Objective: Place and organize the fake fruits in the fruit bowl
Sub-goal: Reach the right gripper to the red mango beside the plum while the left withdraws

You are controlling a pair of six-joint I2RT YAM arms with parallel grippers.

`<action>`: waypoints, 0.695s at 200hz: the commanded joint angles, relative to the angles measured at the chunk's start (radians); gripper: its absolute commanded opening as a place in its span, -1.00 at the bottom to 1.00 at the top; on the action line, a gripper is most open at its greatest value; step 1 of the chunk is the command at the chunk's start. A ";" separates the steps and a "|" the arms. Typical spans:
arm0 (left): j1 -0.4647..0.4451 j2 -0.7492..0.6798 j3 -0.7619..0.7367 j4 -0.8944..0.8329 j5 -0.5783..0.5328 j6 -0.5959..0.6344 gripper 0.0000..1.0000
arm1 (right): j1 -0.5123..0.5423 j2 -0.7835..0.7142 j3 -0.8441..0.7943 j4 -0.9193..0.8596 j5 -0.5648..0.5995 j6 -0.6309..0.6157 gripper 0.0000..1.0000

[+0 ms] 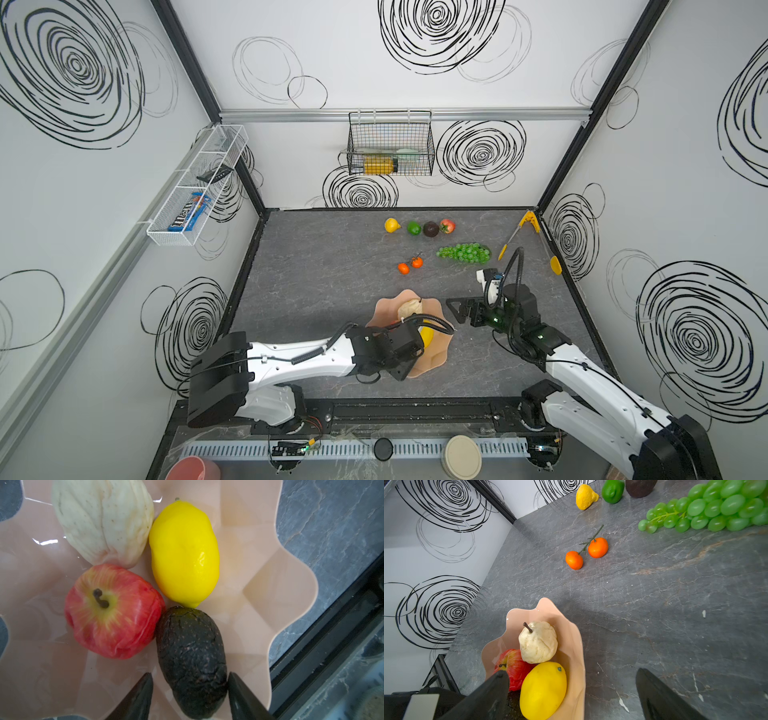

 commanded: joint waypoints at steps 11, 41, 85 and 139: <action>0.007 -0.032 0.000 -0.013 -0.024 -0.009 0.22 | -0.005 -0.001 0.002 0.014 0.005 -0.011 0.99; 0.008 -0.073 -0.014 0.019 0.016 -0.005 0.35 | -0.005 0.000 0.010 0.007 0.005 -0.009 0.99; 0.034 -0.172 -0.046 0.111 0.067 0.015 0.46 | -0.007 0.012 0.063 -0.022 0.034 0.001 0.99; 0.131 -0.438 -0.140 0.247 -0.146 0.051 0.54 | -0.018 0.090 0.184 -0.043 0.131 0.011 0.99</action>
